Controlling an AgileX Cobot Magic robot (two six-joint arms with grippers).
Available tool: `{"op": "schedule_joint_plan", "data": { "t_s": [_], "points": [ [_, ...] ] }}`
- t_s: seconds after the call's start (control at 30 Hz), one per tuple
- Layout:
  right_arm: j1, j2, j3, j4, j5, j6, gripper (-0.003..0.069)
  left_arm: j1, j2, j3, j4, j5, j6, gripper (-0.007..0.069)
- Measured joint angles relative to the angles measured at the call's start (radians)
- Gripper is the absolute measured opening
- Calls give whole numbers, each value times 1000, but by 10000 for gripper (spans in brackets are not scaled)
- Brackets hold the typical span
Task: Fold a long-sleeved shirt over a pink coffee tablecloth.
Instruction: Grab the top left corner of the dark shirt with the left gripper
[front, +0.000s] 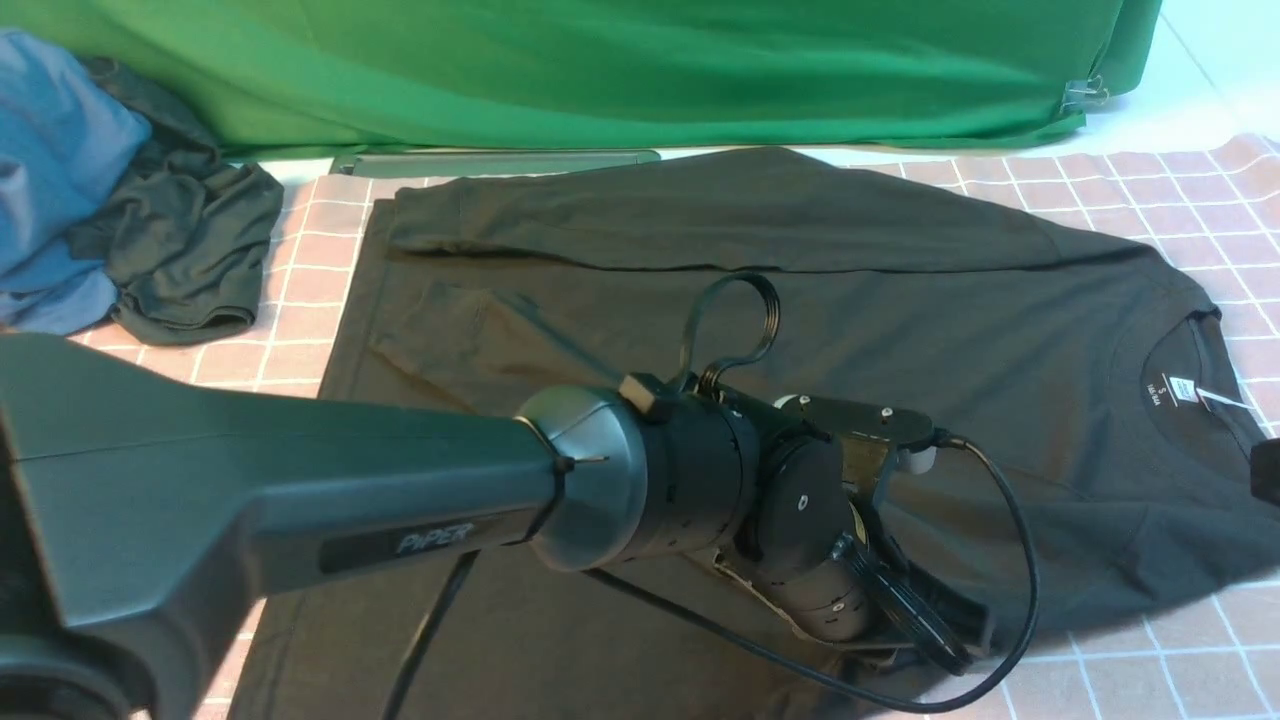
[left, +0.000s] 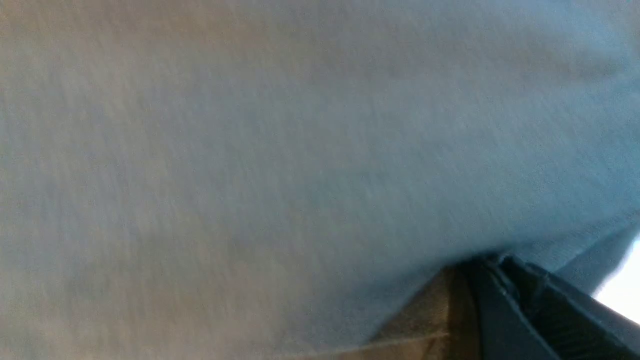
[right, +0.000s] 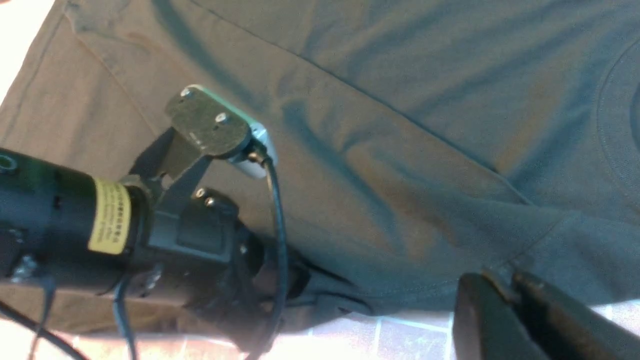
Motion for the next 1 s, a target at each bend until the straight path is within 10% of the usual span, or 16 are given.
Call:
{"op": "schedule_joint_plan", "data": {
  "t_s": [1.0],
  "points": [
    [0, 70, 0, -105, -32, 50, 126, -18, -42, 0, -324, 180, 80, 88]
  ]
}}
